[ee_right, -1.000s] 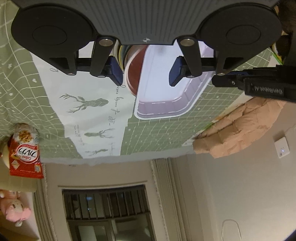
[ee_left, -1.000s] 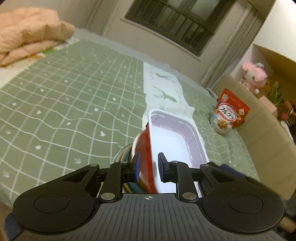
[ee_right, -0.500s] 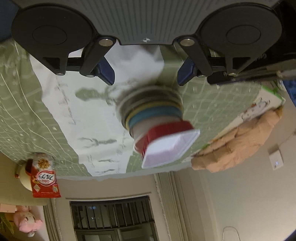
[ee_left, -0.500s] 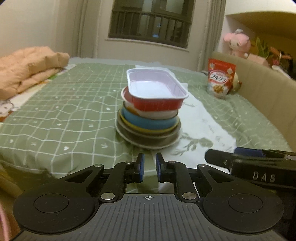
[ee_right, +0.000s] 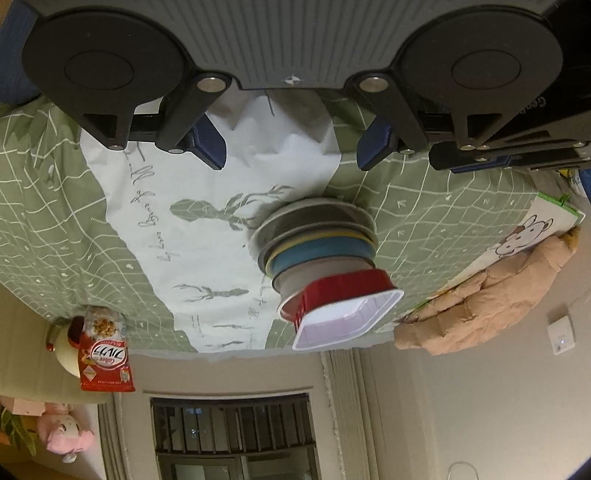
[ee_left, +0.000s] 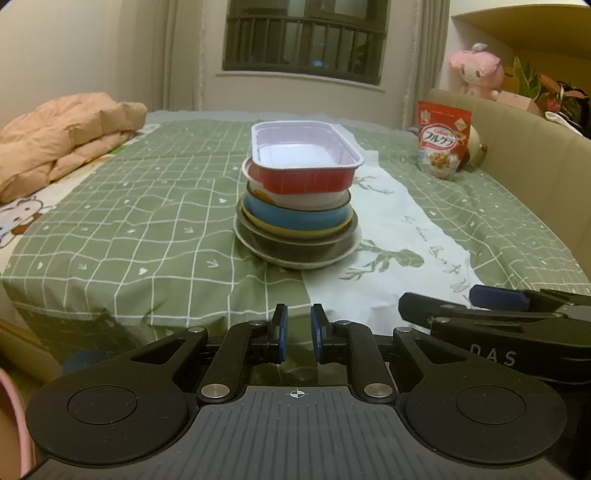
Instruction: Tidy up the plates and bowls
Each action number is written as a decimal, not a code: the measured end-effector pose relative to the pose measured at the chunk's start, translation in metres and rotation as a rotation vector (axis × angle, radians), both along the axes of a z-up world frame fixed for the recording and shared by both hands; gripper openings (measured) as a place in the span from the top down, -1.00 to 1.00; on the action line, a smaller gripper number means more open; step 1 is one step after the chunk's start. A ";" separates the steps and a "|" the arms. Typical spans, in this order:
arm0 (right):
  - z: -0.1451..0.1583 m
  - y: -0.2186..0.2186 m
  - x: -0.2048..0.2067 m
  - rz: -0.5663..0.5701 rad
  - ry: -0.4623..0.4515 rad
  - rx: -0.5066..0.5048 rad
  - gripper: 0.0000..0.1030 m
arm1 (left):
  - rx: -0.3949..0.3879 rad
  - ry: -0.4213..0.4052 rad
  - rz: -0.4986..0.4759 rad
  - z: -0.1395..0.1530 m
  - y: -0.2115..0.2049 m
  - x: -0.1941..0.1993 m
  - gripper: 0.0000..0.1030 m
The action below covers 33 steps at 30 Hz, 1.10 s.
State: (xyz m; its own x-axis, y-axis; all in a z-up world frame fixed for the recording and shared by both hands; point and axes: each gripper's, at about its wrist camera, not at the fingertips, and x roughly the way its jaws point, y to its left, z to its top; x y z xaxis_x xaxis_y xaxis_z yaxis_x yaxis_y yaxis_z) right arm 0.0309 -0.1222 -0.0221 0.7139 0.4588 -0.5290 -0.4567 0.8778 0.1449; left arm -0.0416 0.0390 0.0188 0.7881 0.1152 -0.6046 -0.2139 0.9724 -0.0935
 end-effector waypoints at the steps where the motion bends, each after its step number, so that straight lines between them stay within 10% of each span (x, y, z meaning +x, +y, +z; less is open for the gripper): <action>1: -0.001 0.001 0.000 0.003 0.002 -0.002 -0.53 | -0.001 0.005 0.000 -0.001 0.000 0.000 0.67; 33: -0.004 0.003 -0.001 0.011 0.012 -0.012 -0.56 | -0.020 0.017 -0.013 -0.003 -0.001 0.000 0.67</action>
